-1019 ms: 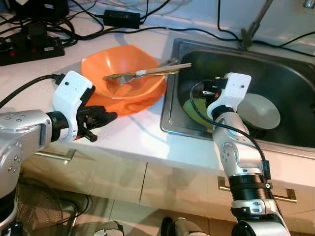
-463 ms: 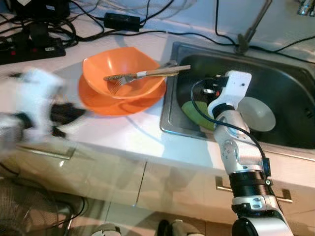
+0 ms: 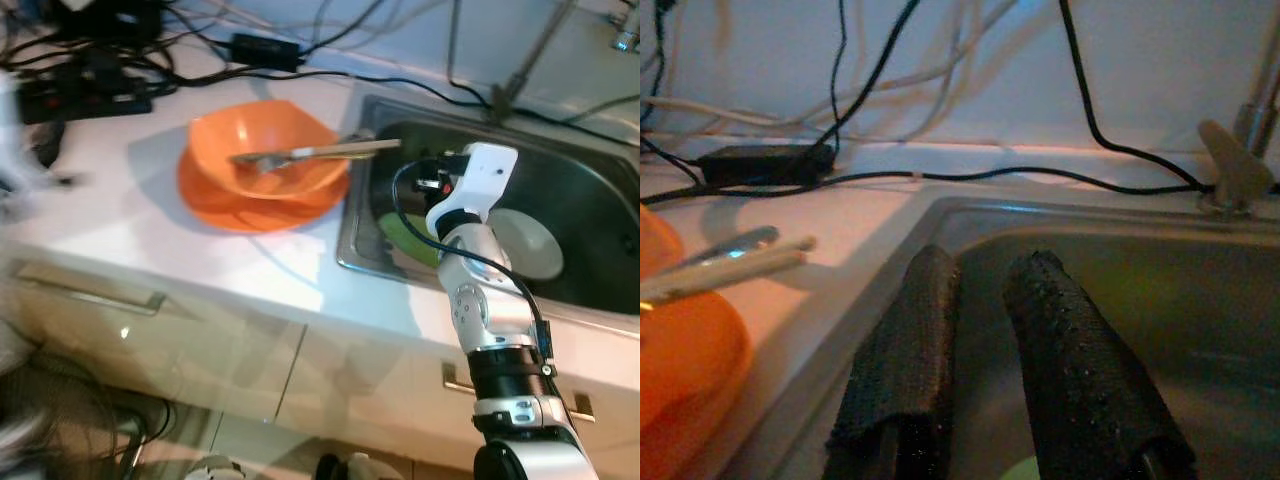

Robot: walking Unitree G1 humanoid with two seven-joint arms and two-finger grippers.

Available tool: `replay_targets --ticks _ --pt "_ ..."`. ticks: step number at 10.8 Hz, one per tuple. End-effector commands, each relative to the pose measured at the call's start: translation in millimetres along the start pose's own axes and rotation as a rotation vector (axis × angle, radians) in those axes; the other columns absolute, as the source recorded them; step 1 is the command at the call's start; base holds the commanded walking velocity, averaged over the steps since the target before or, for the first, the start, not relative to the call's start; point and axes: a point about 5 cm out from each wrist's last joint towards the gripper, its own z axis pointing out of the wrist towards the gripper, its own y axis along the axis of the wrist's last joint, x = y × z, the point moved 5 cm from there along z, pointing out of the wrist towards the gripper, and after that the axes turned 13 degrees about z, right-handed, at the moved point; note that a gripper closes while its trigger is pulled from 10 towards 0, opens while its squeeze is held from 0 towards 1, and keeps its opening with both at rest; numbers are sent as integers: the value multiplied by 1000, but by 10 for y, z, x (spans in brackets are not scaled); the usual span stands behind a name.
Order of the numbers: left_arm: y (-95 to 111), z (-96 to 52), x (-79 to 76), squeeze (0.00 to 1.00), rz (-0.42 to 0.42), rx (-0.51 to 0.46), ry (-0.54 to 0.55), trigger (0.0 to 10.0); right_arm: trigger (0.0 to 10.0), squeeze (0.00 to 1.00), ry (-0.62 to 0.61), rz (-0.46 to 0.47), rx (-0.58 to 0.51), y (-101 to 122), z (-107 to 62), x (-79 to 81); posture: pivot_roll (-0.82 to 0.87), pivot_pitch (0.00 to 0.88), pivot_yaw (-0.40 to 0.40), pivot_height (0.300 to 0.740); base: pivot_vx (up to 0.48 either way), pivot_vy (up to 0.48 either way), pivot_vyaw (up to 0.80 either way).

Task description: Kitchen organization

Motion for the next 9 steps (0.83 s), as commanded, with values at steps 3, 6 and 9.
replay_targets --ticks 3,6,9 --pt "291 164 -698 0 -59 -193 -95 10000 10000 0 -30 -1 -42 111 -11 -123 43 66 -141 740 0 0 0" --pt "479 263 -1120 0 -28 -293 -135 10000 10000 0 -32 5 -60 139 -26 -103 29 73 -120 740 0 0 0" --pt "515 284 -1194 0 -20 -329 -141 10000 10000 0 -34 12 -71 173 -45 -113 23 85 -119 740 0 -90 0"
